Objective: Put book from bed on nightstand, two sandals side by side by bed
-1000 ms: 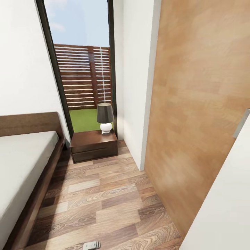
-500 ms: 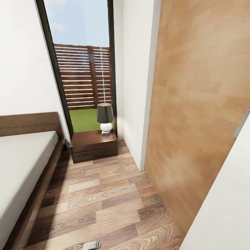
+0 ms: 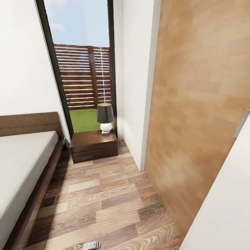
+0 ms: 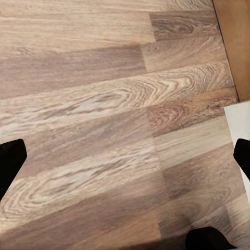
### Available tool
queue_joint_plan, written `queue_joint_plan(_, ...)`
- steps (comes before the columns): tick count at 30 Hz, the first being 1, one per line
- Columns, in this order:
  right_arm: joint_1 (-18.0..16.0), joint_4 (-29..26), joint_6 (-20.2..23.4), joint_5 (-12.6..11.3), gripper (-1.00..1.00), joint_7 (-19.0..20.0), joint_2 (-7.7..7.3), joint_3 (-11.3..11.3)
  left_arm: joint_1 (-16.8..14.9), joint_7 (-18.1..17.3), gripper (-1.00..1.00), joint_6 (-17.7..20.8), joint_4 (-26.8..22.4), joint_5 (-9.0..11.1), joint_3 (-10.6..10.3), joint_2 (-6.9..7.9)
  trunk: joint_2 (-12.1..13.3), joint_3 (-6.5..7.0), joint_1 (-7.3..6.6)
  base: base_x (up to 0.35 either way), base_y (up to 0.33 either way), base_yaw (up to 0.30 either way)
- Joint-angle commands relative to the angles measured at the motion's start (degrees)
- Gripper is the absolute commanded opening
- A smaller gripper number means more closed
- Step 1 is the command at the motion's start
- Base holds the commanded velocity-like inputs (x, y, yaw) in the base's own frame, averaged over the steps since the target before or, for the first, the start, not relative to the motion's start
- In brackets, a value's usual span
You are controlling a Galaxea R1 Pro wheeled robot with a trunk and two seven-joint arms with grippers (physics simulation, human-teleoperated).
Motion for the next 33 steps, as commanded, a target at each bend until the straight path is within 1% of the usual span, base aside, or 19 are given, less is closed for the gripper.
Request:
queue_joint_plan(1, 0.0, 0.1, -0.2, -0.6, 1.0, 0.2, 0.07, 0.1, -0.1, -0.2, 1.0, -0.2, 0.1, 0.5, -0.5, -0.02, 0.0, -0.06, 0.0, 0.022, 0.0, 0.0)
queue_joint_plan(6, 0.0, 0.2, -0.5, -0.6, 1.0, 0.0, 0.22, 0.1, 0.0, -0.3, 1.0, -0.2, 0.1, 0.5, -0.5, 0.04, 0.0, -0.06, 0.0, 0.223, 0.0, 0.0)
queue_joint_plan(33, 0.0, 0.2, -0.5, -0.5, 1.0, 0.1, 0.25, 0.1, -0.1, -0.2, 1.0, -0.2, 0.1, 0.5, -0.5, 0.02, 0.0, -0.06, 0.0, 0.317, 0.0, 0.0)
